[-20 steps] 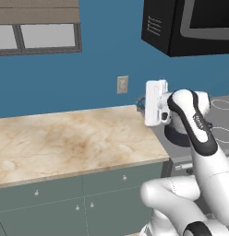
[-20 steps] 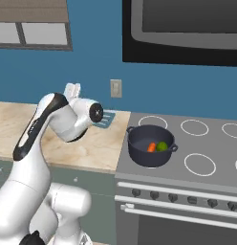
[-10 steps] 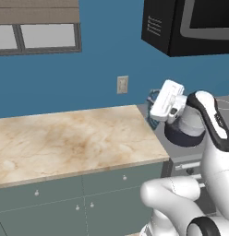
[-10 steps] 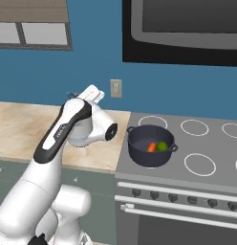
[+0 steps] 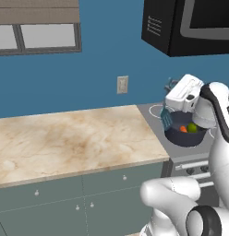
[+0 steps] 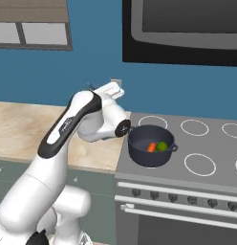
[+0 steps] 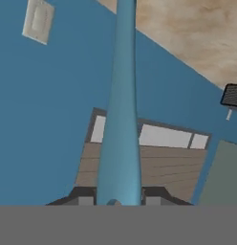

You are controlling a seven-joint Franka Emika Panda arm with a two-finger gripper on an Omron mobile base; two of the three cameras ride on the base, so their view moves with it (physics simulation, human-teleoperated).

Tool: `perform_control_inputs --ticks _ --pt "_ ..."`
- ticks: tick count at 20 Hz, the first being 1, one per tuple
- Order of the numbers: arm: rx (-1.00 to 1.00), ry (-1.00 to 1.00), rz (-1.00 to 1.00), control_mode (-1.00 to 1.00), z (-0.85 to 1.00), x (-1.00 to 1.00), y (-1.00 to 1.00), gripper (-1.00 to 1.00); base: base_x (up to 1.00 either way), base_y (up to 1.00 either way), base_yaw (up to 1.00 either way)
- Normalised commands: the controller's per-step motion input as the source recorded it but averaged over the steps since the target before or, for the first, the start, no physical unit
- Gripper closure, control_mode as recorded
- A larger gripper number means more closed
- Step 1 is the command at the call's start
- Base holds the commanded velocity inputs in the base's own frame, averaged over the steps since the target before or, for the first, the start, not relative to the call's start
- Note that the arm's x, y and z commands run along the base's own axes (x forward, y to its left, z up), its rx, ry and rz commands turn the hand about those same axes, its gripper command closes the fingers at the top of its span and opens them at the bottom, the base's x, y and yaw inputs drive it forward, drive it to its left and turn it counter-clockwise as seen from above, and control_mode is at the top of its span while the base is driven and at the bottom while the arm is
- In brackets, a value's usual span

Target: Put the carrot and lime in the pot. Retrieve the spatula and lightly stir the vegetables in the pot.

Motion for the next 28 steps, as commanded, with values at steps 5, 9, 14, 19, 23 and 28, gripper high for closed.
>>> perform_control_inputs --ticks 5,9,14,19,23,28 --pt "0.28 0.0 0.06 -1.0 0.01 0.11 -0.86 1.0 0.0 0.0 0.0" --pt "0.32 0.0 0.0 -1.0 0.23 0.35 -0.68 1.0 0.0 0.0 0.0" --pt "0.14 -0.05 0.0 -1.0 0.17 0.21 -0.59 1.0 0.0 0.0 0.0" --pt "0.01 -0.12 0.0 -1.0 0.14 0.0 -0.61 1.0 0.0 0.0 0.0" --pt "0.0 -0.17 0.0 -1.0 -0.05 0.0 -0.61 1.0 0.0 0.0 0.0" --pt "-0.09 -0.27 0.0 -1.0 -0.41 0.0 -0.46 1.0 0.0 0.0 0.0"
